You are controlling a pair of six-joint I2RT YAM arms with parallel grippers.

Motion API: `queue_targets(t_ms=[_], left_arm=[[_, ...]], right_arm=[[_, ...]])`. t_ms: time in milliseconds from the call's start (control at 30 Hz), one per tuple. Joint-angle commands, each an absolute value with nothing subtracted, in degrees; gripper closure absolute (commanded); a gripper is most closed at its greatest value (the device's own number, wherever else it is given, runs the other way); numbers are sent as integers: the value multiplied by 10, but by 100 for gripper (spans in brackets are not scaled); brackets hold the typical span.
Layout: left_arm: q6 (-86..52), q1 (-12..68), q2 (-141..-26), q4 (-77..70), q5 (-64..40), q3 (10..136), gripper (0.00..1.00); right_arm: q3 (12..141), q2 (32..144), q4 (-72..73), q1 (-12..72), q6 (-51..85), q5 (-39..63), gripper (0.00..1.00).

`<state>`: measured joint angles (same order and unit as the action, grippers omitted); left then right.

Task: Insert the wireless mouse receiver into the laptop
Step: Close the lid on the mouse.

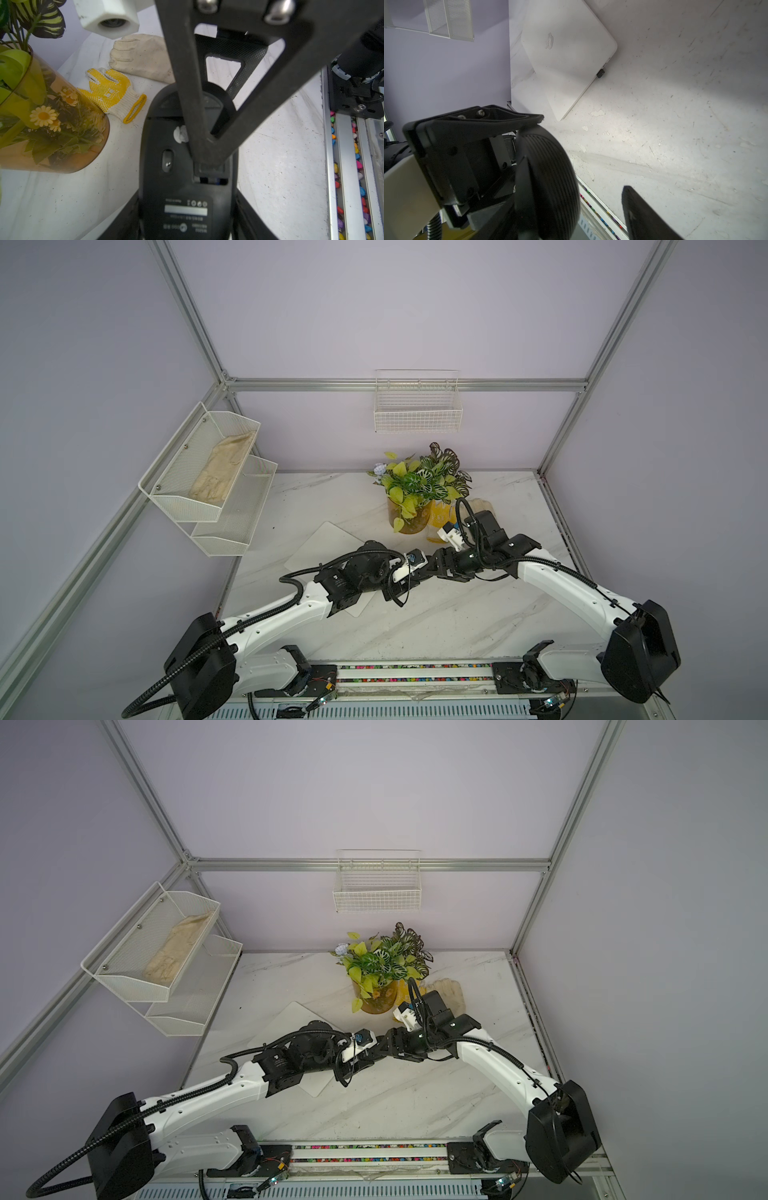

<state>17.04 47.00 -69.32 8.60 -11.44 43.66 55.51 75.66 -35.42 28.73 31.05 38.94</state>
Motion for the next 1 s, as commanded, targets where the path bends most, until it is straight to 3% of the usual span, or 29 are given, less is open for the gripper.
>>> queue_targets(t_ms=[0, 967], left_arm=[[163, 469, -687, 38, -112, 470, 67], [152, 469, -684, 25, -102, 458, 67]], right_arm=[[560, 753, -351, 290, 315, 362, 26], [554, 718, -341, 289, 316, 338, 20]])
